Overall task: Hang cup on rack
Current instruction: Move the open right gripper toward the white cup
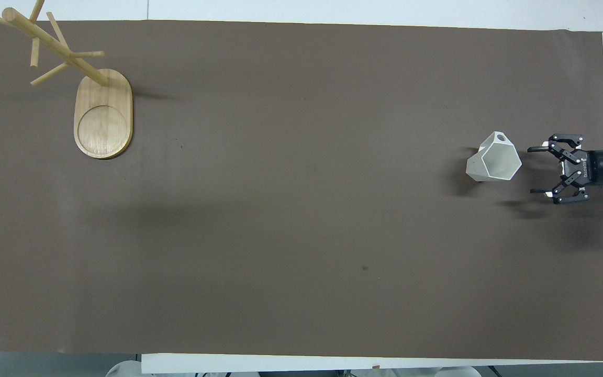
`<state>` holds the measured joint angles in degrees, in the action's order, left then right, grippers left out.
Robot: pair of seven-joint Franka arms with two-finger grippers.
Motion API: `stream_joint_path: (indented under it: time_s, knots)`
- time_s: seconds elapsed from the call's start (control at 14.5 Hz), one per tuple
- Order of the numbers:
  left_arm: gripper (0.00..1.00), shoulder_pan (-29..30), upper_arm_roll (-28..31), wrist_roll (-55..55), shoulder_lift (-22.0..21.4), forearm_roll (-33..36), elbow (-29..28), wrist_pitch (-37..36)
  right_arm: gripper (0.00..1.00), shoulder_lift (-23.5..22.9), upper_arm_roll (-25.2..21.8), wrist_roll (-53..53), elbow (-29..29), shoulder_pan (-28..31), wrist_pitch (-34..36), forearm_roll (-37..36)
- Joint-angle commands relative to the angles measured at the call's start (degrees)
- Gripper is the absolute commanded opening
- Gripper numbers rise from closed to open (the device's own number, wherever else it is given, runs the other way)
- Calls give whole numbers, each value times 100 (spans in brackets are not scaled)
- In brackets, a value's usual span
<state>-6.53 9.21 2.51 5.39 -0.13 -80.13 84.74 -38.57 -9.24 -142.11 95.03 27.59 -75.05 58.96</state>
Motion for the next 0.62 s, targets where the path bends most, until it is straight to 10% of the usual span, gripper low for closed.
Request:
stream_joint_path:
  time_s: [0.0, 0.55]
  knots:
    - [100, -7, 10, 57, -100, 57, -99, -54, 100, 87, 1, -439, 454, -174, -184, 238]
    - [100, -7, 10, 57, -100, 57, -99, -54, 100, 148, 18, -563, 867, -236, -528, 404]
